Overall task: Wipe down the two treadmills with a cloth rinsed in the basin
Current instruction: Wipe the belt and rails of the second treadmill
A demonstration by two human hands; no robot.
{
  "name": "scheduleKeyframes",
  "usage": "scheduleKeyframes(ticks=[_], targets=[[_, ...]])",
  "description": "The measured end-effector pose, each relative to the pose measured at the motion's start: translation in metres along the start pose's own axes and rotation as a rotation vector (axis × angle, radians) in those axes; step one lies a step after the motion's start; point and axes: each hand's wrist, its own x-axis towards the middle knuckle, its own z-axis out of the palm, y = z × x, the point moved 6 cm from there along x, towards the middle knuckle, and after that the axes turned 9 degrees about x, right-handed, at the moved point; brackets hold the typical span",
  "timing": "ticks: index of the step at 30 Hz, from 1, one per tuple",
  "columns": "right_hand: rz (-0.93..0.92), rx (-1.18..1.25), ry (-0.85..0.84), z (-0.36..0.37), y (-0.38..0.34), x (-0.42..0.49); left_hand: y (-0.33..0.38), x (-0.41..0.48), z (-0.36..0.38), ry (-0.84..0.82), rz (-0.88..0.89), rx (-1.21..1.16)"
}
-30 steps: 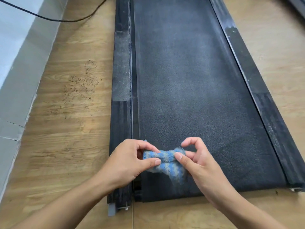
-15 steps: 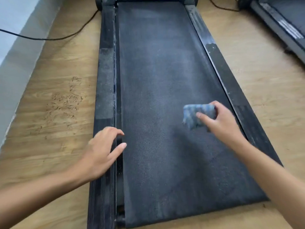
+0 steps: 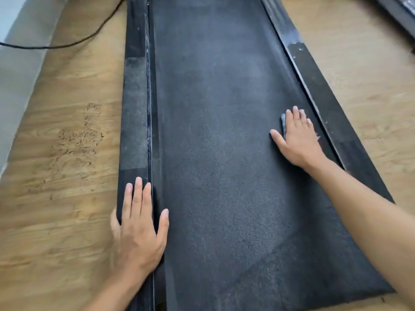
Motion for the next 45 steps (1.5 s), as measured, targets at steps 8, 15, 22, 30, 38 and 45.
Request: scheduleKeyframes(ticks=[8, 15, 22, 30, 38, 45], targets=[[-0.392, 0.000, -0.054, 0.071, -0.228, -0.031, -0.006, 0.001, -0.001, 0.062, -0.011, -0.005], [-0.628, -0.120, -0.146, 0.095, -0.243, -0.080, -0.013, 0.002, -0.004, 0.146, -0.013, -0.035], [0.062, -0.128, -0.026, -0.018, 0.033, -0.074, -0.006, 0.002, 0.001, 0.117, -0.043, -0.073], [-0.432, -0.031, -0.134, 0.090, -0.220, -0.142, -0.030, 0.001, -0.006, 0.276, -0.195, -0.489], [-0.221, -0.082, -0.104, 0.043, -0.096, -0.141, -0.034, -0.005, -0.011, 0.222, -0.175, -0.467], [0.134, -0.058, 0.001, 0.006, -0.021, -0.143, -0.026, -0.005, -0.013, 0.242, -0.267, -0.508]])
